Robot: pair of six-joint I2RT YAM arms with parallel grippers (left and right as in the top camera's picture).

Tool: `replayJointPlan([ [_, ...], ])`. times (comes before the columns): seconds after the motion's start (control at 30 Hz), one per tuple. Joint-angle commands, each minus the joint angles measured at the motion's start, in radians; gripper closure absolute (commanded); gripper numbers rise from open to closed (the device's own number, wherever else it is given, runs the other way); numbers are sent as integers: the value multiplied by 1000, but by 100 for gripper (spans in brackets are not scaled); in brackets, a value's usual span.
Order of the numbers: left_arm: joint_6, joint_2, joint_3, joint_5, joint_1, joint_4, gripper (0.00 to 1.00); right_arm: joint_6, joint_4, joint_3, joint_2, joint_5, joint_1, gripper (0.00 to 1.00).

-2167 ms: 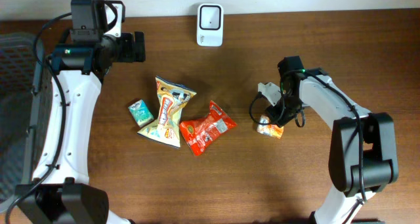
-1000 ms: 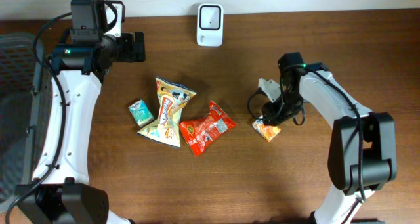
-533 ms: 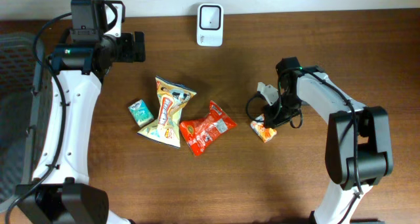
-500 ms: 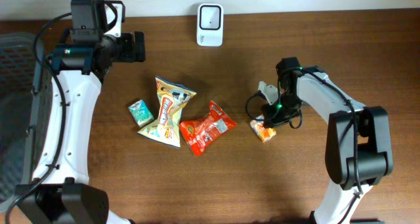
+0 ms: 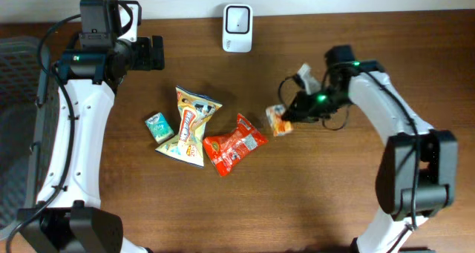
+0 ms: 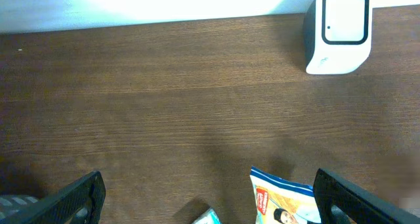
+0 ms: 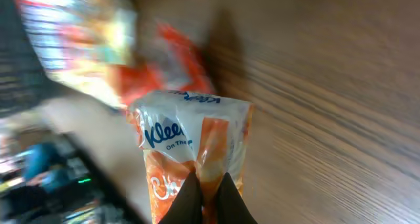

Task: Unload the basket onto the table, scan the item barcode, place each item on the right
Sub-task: 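Lift the orange pack and hold it up to the white scanner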

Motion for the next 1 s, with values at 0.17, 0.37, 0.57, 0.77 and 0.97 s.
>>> replayJointPlan([
  [0.17, 16, 5, 2, -7, 6, 1, 1, -202, -31, 15, -24, -687, -142, 96],
  [0.37, 16, 5, 2, -7, 6, 1, 1, 37, -42, 26, -27, -762, -142, 96],
  [0.57, 16, 5, 2, -7, 6, 1, 1, 91, -42, 61, -33, -762, -142, 96],
  [0.77, 16, 5, 2, -7, 6, 1, 1, 237, -45, 255, -42, -293, -119, 96],
  [0.97, 16, 5, 2, -7, 6, 1, 1, 324, -190, 701, -42, 557, 52, 96],
])
